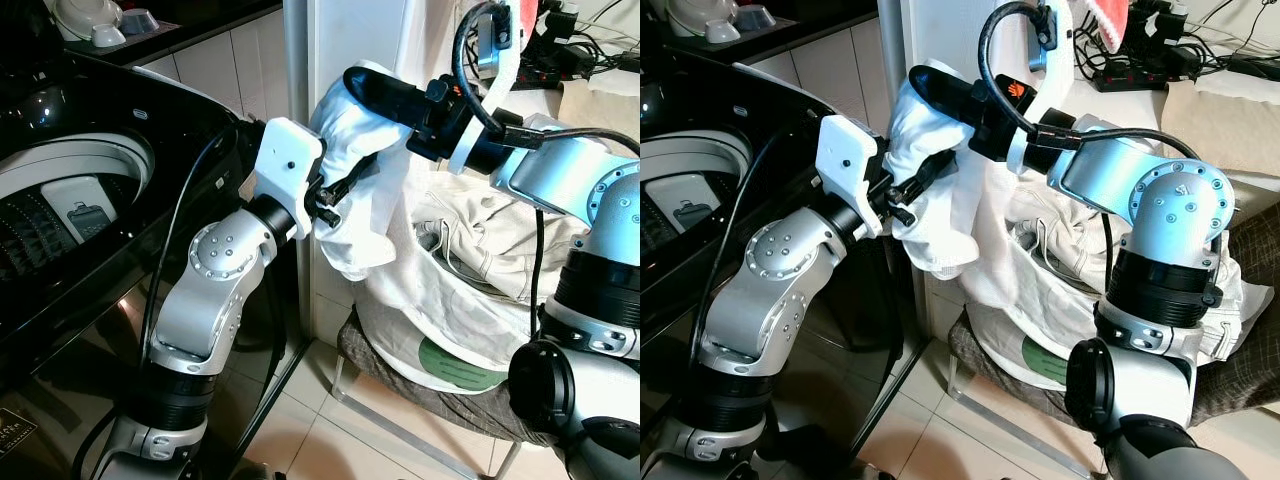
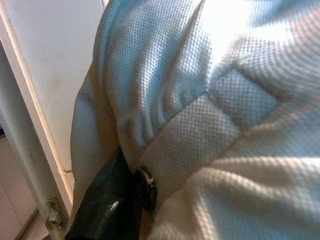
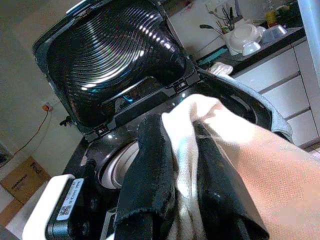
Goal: Clothes washing
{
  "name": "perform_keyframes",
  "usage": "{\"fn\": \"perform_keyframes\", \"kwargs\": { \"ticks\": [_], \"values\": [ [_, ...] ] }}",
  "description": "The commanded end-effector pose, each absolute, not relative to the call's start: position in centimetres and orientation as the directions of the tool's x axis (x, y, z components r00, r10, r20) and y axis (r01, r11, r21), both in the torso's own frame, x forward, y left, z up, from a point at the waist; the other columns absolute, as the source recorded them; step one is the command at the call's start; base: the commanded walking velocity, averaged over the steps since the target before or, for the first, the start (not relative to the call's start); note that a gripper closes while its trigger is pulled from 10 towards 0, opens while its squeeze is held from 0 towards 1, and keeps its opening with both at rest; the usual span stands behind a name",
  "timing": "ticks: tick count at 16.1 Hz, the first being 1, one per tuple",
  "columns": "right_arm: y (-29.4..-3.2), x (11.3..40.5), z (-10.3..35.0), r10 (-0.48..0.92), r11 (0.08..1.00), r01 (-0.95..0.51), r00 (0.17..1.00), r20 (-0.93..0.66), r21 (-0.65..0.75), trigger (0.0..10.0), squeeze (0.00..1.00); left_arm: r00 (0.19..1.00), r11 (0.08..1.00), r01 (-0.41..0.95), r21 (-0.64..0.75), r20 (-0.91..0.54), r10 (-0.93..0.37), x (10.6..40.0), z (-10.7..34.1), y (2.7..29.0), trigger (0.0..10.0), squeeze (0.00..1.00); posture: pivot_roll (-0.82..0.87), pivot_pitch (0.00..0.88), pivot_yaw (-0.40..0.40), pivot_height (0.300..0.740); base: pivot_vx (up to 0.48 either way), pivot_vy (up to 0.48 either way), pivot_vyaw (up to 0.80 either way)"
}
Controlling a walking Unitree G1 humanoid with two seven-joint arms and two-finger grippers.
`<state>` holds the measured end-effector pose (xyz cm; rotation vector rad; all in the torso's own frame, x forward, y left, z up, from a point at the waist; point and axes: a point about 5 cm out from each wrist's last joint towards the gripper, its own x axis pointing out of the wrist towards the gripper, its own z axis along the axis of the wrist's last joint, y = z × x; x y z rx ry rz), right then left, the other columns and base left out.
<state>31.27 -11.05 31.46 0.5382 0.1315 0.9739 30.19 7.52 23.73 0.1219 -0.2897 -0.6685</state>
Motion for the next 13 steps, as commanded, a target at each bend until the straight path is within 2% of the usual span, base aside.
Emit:
{"fn": "perform_keyframes", "kwargs": {
  "ticks": [1,10,11,12,13],
  "values": [
    [-11.2,30.7,32.1,0.816,0.423,-0.775,0.551,0.175,0.470,0.0,0.00,0.755,0.787,0.580,0.209,0.224,-0.616,30.2,23.9,7.8,0.0,0.00,-0.05,0.000,0.011,0.740,0.000,0.000,0.00],
    [-11.1,30.7,32.0,0.810,0.429,-0.770,0.559,0.177,0.472,0.0,0.00,0.769,0.802,0.561,0.205,0.231,-0.596,30.5,24.1,8.6,0.0,0.00,-0.04,0.000,0.016,0.740,0.000,0.000,0.00],
    [-11.1,30.7,32.0,0.811,0.427,-0.773,0.557,0.179,0.470,0.0,0.16,0.778,0.815,0.543,0.201,0.243,-0.579,30.6,24.3,8.8,0.0,0.00,-0.04,0.000,0.016,0.740,0.000,0.000,0.00],
    [-11.1,30.7,32.0,0.809,0.433,-0.771,0.560,0.176,0.467,8.3,0.71,0.788,0.827,0.526,0.199,0.252,-0.562,30.8,24.5,9.1,0.0,0.00,-0.04,0.000,0.017,0.740,0.000,0.000,0.00],
    [-11.0,30.7,32.0,0.814,0.408,-0.777,0.547,0.195,0.479,10.0,1.00,0.808,0.851,0.488,0.195,0.268,-0.525,31.2,24.9,9.8,0.0,0.00,-0.04,0.000,0.018,0.740,0.000,0.000,0.00]
  ]
}}
